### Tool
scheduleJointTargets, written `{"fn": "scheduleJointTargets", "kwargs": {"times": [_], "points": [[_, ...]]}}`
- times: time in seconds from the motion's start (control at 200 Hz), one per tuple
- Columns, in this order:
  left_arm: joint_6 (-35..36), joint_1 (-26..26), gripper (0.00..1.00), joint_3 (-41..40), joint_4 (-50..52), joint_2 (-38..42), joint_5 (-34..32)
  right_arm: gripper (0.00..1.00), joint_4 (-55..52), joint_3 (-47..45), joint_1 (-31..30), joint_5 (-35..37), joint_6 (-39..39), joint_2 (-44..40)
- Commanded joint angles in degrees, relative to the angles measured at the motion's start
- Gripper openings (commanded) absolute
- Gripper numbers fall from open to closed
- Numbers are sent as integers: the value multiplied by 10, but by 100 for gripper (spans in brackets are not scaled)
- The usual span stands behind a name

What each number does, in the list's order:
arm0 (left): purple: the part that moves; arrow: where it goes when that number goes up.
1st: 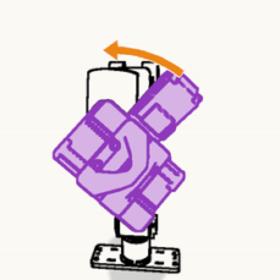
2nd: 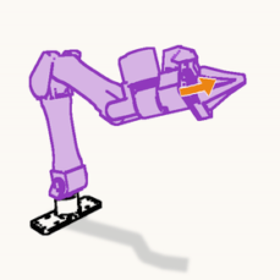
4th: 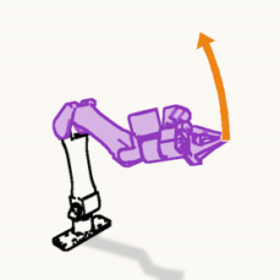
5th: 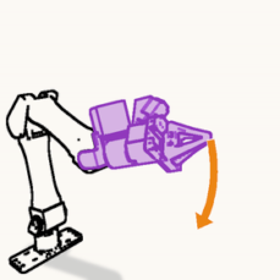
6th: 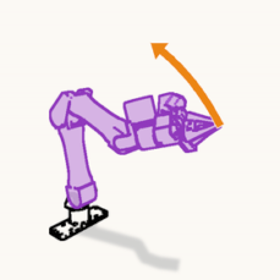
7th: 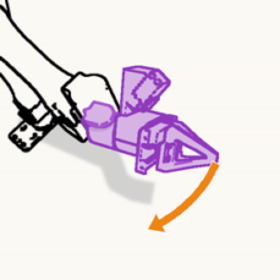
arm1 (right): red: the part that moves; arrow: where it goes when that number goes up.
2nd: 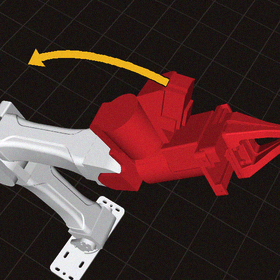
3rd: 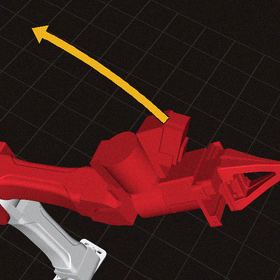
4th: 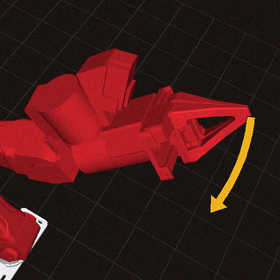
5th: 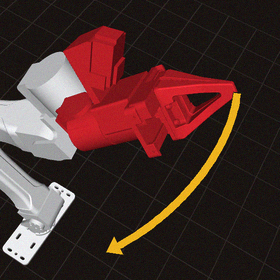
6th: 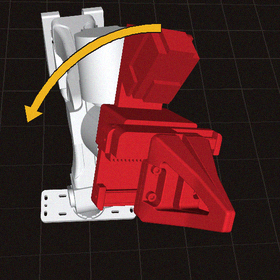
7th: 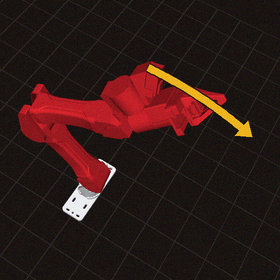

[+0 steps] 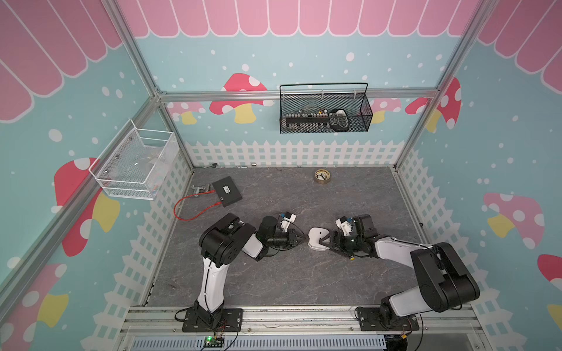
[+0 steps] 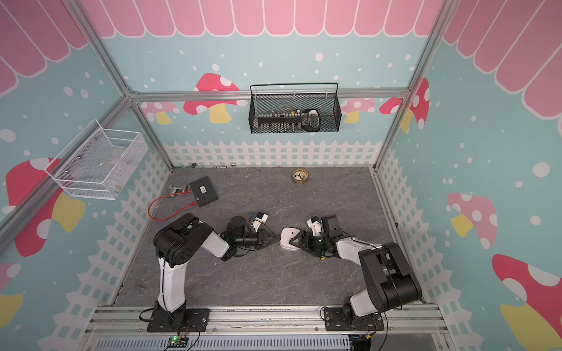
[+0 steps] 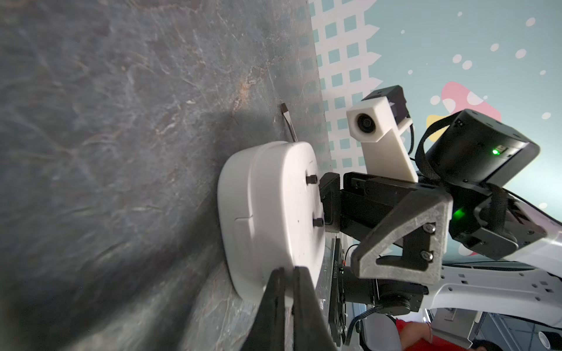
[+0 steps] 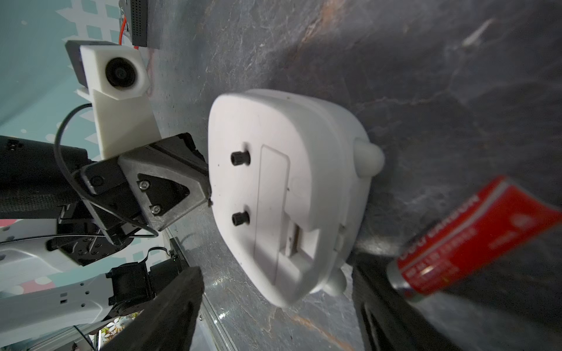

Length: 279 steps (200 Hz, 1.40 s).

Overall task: Remove the battery from the alarm
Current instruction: Adjust the alarm at the center of the board.

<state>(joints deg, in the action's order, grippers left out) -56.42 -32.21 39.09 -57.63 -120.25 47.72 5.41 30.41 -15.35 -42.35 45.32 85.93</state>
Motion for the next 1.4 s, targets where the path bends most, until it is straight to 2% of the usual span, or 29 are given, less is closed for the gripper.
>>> {"fn": "scheduleJointTargets", "kwargs": {"times": [0.0, 0.135, 0.425, 0.605, 0.831, 1.106, 1.241, 1.346, 1.391], "points": [[7, -7, 0, -53, 332, -125, -93, 83, 27, -1, 4, -6, 9, 28], [10, -7, 0, -46, 334, -137, -90, 81, 70, 7, 2, -41, 17, 43], [14, -10, 0, -41, 339, -144, -91, 74, 93, 59, -30, -96, 46, -38], [14, -13, 0, -42, 337, -144, -90, 73, 91, 101, -62, -96, 59, -50], [17, -14, 0, -42, 336, -141, -91, 74, 89, 121, -90, -85, 56, -23], [11, -14, 0, -52, 321, -145, -89, 75, 87, 129, -96, -76, 48, -4], [11, -14, 0, -54, 315, -149, -86, 76, 48, 148, -92, -55, 30, -21], [10, -14, 0, -59, 309, -148, -87, 76, -53, 198, -81, 5, -26, -18], [8, -15, 0, -62, 305, -146, -87, 76, -112, 237, -79, 52, -64, -4]]}}
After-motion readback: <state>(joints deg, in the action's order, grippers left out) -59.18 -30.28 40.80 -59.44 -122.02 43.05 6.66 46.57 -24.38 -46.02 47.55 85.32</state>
